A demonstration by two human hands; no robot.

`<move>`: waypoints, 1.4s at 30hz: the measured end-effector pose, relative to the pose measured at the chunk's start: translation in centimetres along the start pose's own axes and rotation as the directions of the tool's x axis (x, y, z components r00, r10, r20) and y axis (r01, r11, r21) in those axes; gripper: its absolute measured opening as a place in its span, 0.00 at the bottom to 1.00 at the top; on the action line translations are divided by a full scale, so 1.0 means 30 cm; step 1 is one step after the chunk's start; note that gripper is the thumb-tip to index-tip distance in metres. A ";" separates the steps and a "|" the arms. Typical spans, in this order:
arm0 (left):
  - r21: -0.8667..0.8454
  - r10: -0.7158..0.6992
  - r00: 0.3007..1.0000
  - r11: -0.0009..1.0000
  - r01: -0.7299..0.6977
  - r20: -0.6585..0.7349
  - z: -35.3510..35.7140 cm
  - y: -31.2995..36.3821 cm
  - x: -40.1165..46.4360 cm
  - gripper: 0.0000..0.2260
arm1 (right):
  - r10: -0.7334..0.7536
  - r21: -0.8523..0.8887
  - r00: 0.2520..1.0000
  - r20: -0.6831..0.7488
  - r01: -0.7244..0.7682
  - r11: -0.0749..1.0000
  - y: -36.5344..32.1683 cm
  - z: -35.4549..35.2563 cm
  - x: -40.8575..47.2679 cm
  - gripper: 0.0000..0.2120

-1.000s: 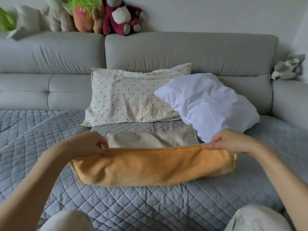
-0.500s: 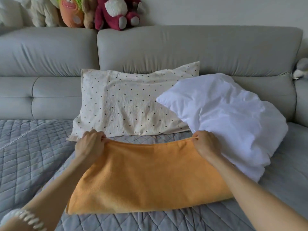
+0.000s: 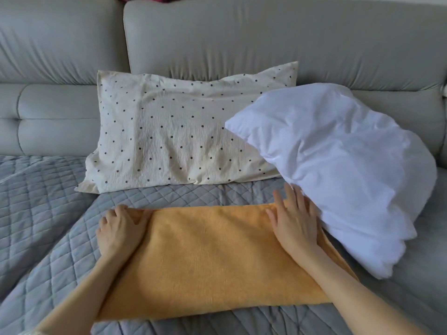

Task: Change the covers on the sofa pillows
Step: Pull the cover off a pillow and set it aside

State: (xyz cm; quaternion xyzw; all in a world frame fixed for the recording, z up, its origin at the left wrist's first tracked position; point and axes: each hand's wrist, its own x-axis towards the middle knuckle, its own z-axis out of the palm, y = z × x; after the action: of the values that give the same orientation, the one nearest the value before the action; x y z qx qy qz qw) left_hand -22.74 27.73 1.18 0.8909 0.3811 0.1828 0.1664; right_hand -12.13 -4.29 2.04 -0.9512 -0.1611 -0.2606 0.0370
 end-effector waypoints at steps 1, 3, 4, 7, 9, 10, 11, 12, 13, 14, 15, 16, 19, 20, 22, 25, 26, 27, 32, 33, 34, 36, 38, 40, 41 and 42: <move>0.030 -0.021 0.999 0.999 0.020 0.031 -0.012 -0.014 0.002 0.33 | -0.047 0.034 0.999 0.014 0.046 0.998 -0.032 -0.029 -0.022 0.23; 0.099 -0.091 0.989 0.992 0.080 0.114 -0.055 -0.050 0.001 0.34 | -0.154 0.144 0.987 0.042 0.147 0.979 -0.126 -0.109 -0.060 0.31; 0.145 -0.118 0.982 0.985 0.096 0.150 -0.085 -0.067 -0.005 0.34 | -0.220 0.219 0.971 0.094 0.195 0.956 -0.180 -0.147 -0.071 0.35; 0.243 -0.096 0.954 0.970 0.025 0.283 -0.152 -0.116 -0.025 0.31 | -0.305 0.333 0.884 0.355 0.186 0.924 -0.303 -0.152 -0.102 0.43; 0.206 -0.058 0.913 0.978 -0.029 0.405 -0.182 -0.138 -0.054 0.27 | -0.303 0.293 0.838 0.453 0.181 0.939 -0.337 -0.098 -0.122 0.47; 0.124 -0.058 0.880 0.992 -0.002 0.471 -0.202 -0.141 -0.071 0.25 | -0.296 0.267 0.830 0.472 0.185 0.946 -0.345 -0.074 -0.133 0.49; -0.012 -0.060 0.843 0.997 0.079 0.535 -0.225 -0.138 -0.086 0.23 | -0.289 0.246 0.823 0.488 0.188 0.951 -0.347 -0.054 -0.141 0.51; -0.157 -0.064 0.806 0.969 0.191 0.588 -0.259 -0.121 -0.102 0.20 | -0.290 0.237 0.814 0.503 0.193 0.952 -0.347 -0.048 -0.146 0.52; -0.280 -0.052 0.796 0.921 0.272 0.603 -0.301 -0.090 -0.115 0.17 | -0.298 0.239 0.802 0.518 0.199 0.950 -0.344 -0.049 -0.145 0.53; -0.366 -0.029 0.809 0.882 0.297 0.587 -0.347 -0.051 -0.124 0.14 | -0.312 0.254 0.789 0.529 0.204 0.945 -0.339 -0.064 -0.139 0.54; -0.428 0.004 0.832 0.859 0.281 0.555 -0.384 -0.011 -0.119 0.10 | -0.323 0.282 0.772 0.548 0.194 0.940 -0.331 -0.082 -0.129 0.51; -0.480 0.048 0.854 0.843 0.243 0.518 -0.422 0.042 -0.119 0.08 | -0.339 0.326 0.752 0.566 0.174 0.929 -0.319 -0.111 -0.118 0.45; -0.612 0.211 0.872 0.781 0.122 0.442 -0.512 0.236 -0.121 0.09 | -0.395 0.577 0.681 0.617 -0.050 0.815 -0.235 -0.210 -0.075 0.23; -0.644 0.275 0.855 0.760 0.087 0.440 -0.528 0.308 -0.138 0.09 | -0.394 0.644 0.676 0.622 -0.157 0.748 -0.187 -0.239 -0.062 0.20; -0.657 0.370 0.823 0.754 0.005 0.430 -0.531 0.464 -0.193 0.07 | -0.309 0.702 0.709 0.634 -0.360 0.615 -0.078 -0.297 -0.040 0.16; -0.670 0.447 0.791 0.739 -0.064 0.417 -0.446 0.685 -0.283 0.07 | -0.056 0.763 0.769 0.637 -0.619 0.185 0.100 -0.383 -0.051 0.14; -0.673 0.469 0.778 0.735 -0.082 0.418 -0.397 0.750 -0.319 0.07 | 0.018 0.776 0.778 0.628 -0.628 0.056 0.160 -0.402 -0.064 0.14; -0.667 0.486 0.765 0.738 -0.101 0.423 -0.332 0.804 -0.349 0.07 | 0.073 0.783 0.780 0.621 -0.621 -0.026 0.212 -0.420 -0.084 0.14; -0.632 0.515 0.738 0.759 -0.157 0.435 -0.038 0.948 -0.560 0.11 | 0.233 0.799 0.774 0.588 -0.601 -0.021 0.365 -0.409 -0.207 0.11; -0.609 0.498 0.744 0.778 -0.156 0.446 0.015 0.939 -0.597 0.11 | 0.248 0.792 0.775 0.582 -0.609 0.044 0.379 -0.392 -0.226 0.11; -0.555 0.490 0.757 0.806 -0.205 0.433 0.061 0.921 -0.622 0.12 | 0.248 0.779 0.776 0.580 -0.617 0.110 0.382 -0.381 -0.240 0.10; -0.445 0.515 0.759 0.832 -0.330 0.400 0.119 0.879 -0.642 0.13 | 0.208 0.752 0.810 0.548 -0.586 0.302 0.375 -0.364 -0.262 0.12; -0.396 0.590 0.701 0.802 -0.448 0.401 0.106 0.850 -0.627 0.13 | 0.116 0.729 0.872 0.475 -0.464 0.503 0.348 -0.367 -0.272 0.13; -0.366 0.669 0.623 0.743 -0.560 0.405 0.058 0.814 -0.597 0.15 | 0.049 0.677 0.917 0.397 -0.328 0.659 0.317 -0.367 -0.267 0.17; -0.339 0.703 0.589 0.710 -0.617 0.399 0.031 0.784 -0.584 0.17 | 0.037 0.646 0.925 0.379 -0.293 0.705 0.299 -0.364 -0.264 0.19; -0.289 0.732 0.560 0.674 -0.680 0.389 0.009 0.739 -0.574 0.23 | 0.043 0.618 0.928 0.370 -0.280 0.734 0.283 -0.358 -0.259 0.21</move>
State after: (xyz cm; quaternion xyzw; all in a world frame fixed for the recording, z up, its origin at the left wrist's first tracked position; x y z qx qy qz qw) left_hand -19.97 0.46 7.17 0.9738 -0.0710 0.0300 0.2138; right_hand -20.87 -16.22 7.45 -0.9161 -0.1622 -0.0185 0.3663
